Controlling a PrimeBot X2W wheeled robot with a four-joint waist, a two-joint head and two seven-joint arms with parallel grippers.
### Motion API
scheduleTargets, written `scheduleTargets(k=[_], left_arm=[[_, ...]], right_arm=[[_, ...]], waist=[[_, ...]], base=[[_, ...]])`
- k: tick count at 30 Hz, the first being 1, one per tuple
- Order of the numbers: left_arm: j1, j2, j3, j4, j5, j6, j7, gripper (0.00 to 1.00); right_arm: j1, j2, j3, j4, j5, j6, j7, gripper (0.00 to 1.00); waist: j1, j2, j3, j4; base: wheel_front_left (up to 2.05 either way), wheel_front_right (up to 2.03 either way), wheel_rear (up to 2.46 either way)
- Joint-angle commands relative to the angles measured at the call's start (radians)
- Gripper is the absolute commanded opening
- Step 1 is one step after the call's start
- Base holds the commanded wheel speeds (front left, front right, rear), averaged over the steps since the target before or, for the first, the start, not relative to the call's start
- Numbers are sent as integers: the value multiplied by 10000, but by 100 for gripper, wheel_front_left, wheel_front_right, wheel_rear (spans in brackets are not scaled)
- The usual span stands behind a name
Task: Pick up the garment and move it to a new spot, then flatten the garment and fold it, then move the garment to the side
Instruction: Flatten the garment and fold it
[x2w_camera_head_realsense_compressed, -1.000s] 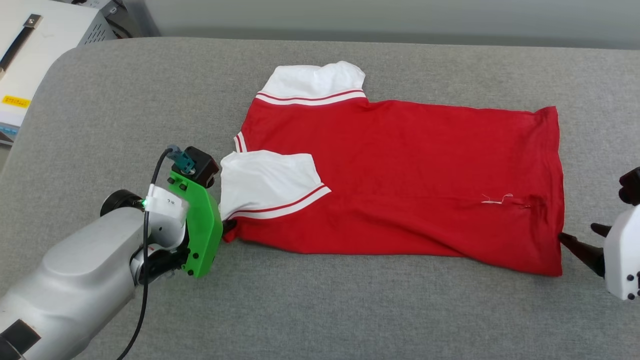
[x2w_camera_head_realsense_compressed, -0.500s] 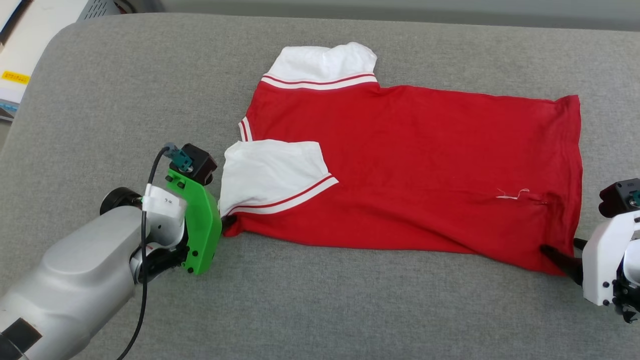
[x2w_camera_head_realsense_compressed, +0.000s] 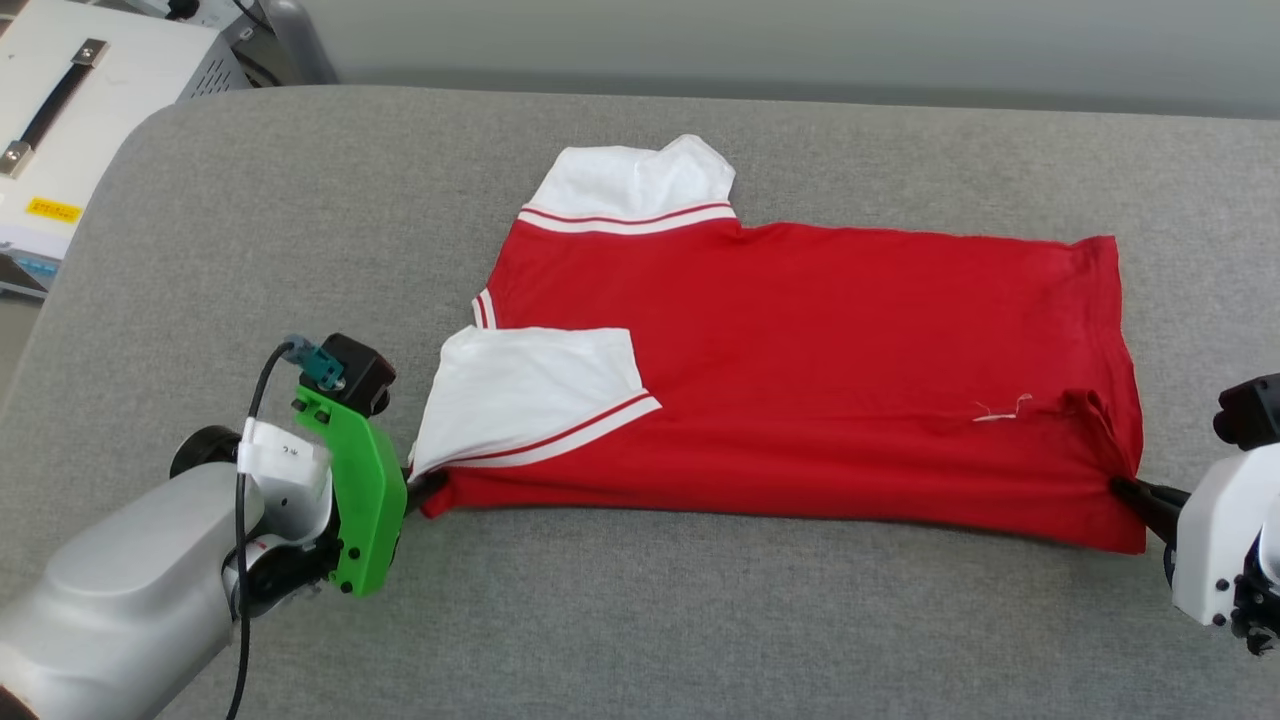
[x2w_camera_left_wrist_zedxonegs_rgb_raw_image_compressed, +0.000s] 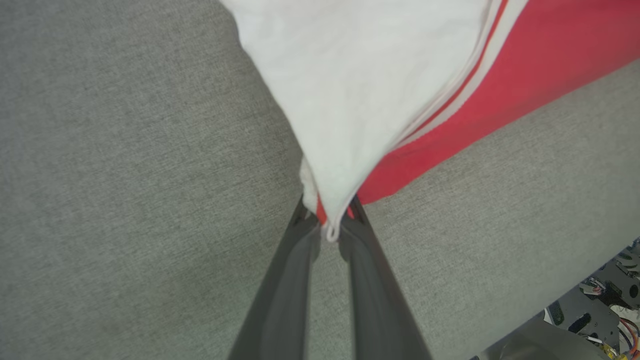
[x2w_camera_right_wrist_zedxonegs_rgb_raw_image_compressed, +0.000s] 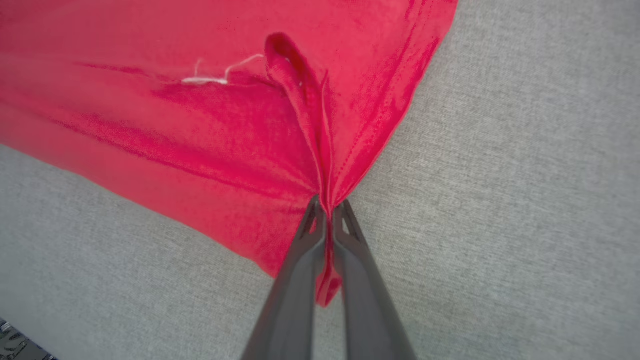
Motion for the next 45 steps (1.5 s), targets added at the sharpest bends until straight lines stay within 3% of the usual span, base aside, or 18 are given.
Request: scheduleTargets(k=[1, 16, 22, 28, 29, 30, 31, 40, 45], left_arm=[[227, 282, 9, -138, -17, 36, -87, 0], [1635, 1496, -155, -2654, -35, 1024, -162, 0], [1795, 1272, -205, -2470, 77, 1231, -115, 0], [1892, 736, -217, -1662, -57, 1085, -113, 0], [1899, 659, -192, -1501, -81, 1068, -175, 18], [1899, 625, -171, -1386, -75, 1057, -246, 100], [1895, 611, -125, -1271, -70, 1042, -361, 100], [1438, 1462, 511, -1459, 4, 1142, -1015, 100], [604, 1971, 1128, -2001, 311, 1394, -1458, 100]], right_arm=[[312, -140, -115, -161, 125, -11, -88, 0], [2894, -12, -1680, -2067, 33, -11, 417, 0], [2800, 431, -1824, -1792, -156, -11, 755, 0], [2425, 735, -1639, -959, -233, -11, 870, 0], [2382, 796, -1614, -846, -242, -11, 772, 14], [2356, 847, -1594, -777, -220, -11, 694, 48], [2328, 886, -1584, -743, -218, -11, 547, 100], [2437, 863, -2069, -1272, -793, -11, -1576, 100], [2276, 1224, -2552, -1834, -1644, -11, -2874, 100]], waist=[[0, 0, -349, -49], [0, 0, -675, -35], [0, 0, -367, -111], [0, 0, -129, -130], [0, 0, -121, -116], [0, 0, -128, -109], [0, 0, -157, -98], [0, 0, -535, -14], [0, 0, -517, -169]], base=[[0, 0, 0], [0, 0, 0], [0, 0, 0], [0, 0, 0], [0, 0, 0], [0, 0, 0], [0, 0, 0], [0, 0, 0], [0, 0, 0]])
